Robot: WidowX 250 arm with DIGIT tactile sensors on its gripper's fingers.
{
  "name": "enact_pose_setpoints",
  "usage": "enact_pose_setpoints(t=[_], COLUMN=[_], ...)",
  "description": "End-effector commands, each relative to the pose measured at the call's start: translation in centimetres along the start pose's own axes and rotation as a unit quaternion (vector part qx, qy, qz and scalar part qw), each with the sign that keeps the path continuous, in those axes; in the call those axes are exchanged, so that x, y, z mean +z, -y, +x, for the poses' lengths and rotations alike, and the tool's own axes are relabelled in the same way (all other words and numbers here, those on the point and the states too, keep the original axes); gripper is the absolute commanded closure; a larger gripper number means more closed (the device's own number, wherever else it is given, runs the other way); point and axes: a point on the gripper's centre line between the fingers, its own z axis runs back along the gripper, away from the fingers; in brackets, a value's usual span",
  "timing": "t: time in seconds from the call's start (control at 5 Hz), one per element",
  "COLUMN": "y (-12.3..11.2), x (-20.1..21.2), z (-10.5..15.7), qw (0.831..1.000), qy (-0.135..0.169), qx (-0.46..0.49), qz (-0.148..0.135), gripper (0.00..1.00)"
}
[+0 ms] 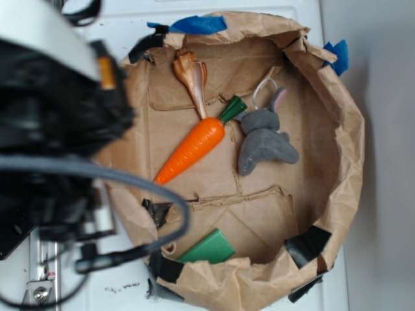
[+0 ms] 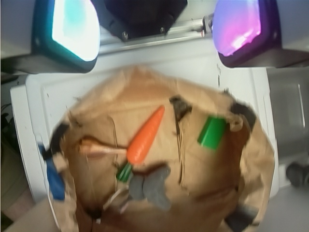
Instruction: Grab the carrot.
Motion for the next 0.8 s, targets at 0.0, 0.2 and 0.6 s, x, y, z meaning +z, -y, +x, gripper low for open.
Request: enact_pose_setpoints(t=[0.0,0.2,0.6], y=[-1.8,-1.5,-1.5], x=[-2.9,-5.4,-5.4], z=[4.4,5.6,5.6], qw=[0.988,0.993,0.993], qy=[0.051,0.027,0.027], qx=[0.139,0.106,0.106], qz=[-0.034,-0.038,-0.038], gripper=[0.00,0.00,0.00])
